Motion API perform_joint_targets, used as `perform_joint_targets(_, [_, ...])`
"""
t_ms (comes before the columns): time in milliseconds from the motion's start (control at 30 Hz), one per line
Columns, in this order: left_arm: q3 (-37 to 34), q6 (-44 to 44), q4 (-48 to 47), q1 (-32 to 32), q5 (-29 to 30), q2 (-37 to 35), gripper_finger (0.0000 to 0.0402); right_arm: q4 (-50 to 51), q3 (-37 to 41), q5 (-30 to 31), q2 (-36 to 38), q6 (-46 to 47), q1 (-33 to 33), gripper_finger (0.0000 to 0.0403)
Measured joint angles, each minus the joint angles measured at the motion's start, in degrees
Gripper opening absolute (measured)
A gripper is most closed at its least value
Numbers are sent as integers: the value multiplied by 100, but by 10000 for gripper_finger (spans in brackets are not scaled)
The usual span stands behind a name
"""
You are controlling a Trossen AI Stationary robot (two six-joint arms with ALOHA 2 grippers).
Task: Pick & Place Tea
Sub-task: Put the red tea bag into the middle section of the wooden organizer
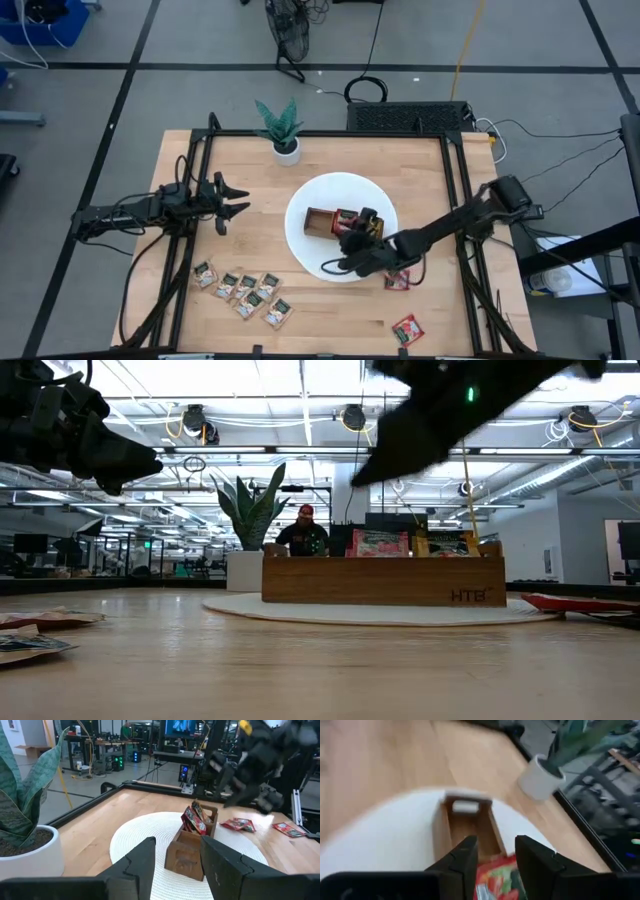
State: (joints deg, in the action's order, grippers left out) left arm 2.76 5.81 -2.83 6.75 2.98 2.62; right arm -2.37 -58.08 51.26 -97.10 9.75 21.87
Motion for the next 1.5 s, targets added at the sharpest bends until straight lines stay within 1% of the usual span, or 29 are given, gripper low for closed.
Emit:
perform_joint_targets(33, [0, 0, 0, -1, -1, 0, 157, -11, 0, -135, 168, 7, -30, 110])
perform_joint_targets(133, [-1, -1, 1, 1, 0, 0, 157, 38, -74, -916, 614, -72, -245, 82])
perform_joint_targets(200, [0, 1, 0, -1, 0, -1, 157, 240, -257, -1547, 853, -191, -434, 49])
perform_joint_targets(267, [0, -1, 0, 1, -1, 1, 157, 647, -553, -2247, 979, -318, -642, 15])
perform_joint_targets(300, [0, -1, 0, -1, 0, 1, 157, 911, -665, -2540, 989, -318, -764, 8])
perform_joint_targets(400, [-2, -1, -2, -1, -2, 1, 157, 1606, -734, -3114, 874, 37, -1114, 4])
perform_joint_targets(500, [-2, -1, -2, 1, -3, 1, 157, 1942, -577, -3466, 612, 381, -1337, 1])
perform_joint_targets(667, [0, -1, 0, 1, 0, -1, 157, 2132, -529, -3874, 125, 607, -1431, 0])
perform_joint_targets(800, [0, 1, 0, 1, -2, -1, 157, 2111, -529, -4087, -32, 610, -1506, 0])
perform_joint_targets(1000, [0, -1, 1, 1, -2, -1, 157, 2153, -529, -4125, -45, 611, -1587, 0])
perform_joint_targets(1100, [0, -1, 0, -1, 0, -1, 157, 2134, -529, -4244, -90, 608, -1598, 0])
perform_joint_targets(1267, [-1, -1, 0, 0, -2, 0, 157, 2116, -533, -4261, -459, 535, -1593, 0])
perform_joint_targets(1367, [0, -1, 0, 1, -2, -1, 157, 2070, -551, -4379, -737, 487, -1604, 0])
perform_joint_targets(1433, [-1, 0, 0, 0, -2, -1, 157, 2076, -563, -4306, -834, 456, -1594, 0])
perform_joint_targets(1500, [0, -1, 0, 1, -2, 1, 157, 2105, -566, -4099, -868, 454, -1564, 0])
